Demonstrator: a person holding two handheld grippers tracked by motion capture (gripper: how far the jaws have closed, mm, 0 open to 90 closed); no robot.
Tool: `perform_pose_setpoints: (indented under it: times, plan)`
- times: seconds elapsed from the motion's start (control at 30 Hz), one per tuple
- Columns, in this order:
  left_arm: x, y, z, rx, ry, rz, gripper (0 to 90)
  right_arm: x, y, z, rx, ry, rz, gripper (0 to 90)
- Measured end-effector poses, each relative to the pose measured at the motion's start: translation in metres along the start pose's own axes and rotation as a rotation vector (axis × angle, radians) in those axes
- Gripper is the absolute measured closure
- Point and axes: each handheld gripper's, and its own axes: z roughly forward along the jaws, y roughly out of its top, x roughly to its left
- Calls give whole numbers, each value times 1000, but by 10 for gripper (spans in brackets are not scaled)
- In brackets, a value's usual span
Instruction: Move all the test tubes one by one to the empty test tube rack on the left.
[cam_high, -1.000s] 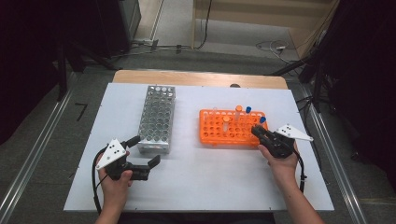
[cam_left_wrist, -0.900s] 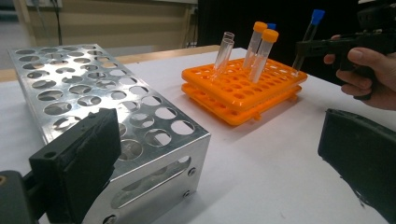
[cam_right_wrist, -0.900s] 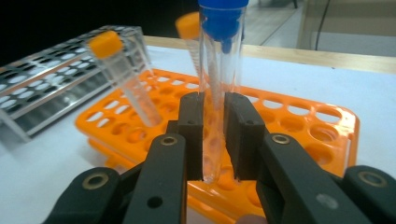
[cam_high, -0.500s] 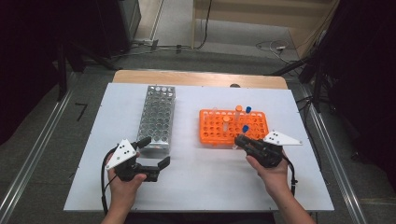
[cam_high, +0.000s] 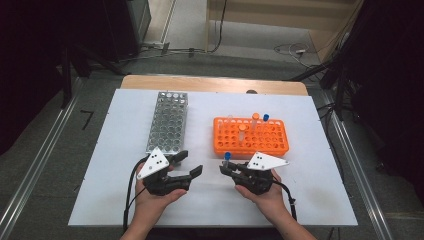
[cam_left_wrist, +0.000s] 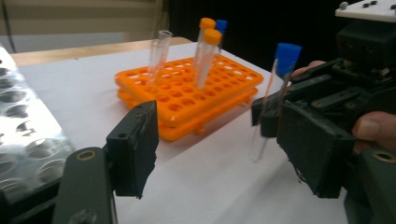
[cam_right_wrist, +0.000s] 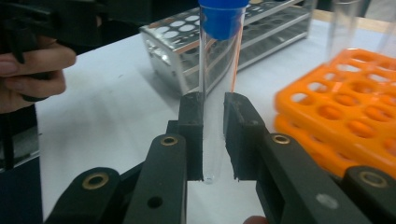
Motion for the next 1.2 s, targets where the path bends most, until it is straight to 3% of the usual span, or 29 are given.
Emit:
perform_pose_setpoints:
  times: [0.27,0.57,0.8,1.2]
  plan:
    - [-13,1,12,15,-109,20,482,16,2,11,15,43,-26,754]
    - [-21,1,19,20,-155,52,635,31,4,16,27,87,-61,754]
    - [-24,1,19,7,-182,59,737,35,4,18,37,108,-63,754]
    - [-23,0,19,14,-175,86,766,34,3,20,44,126,-54,753]
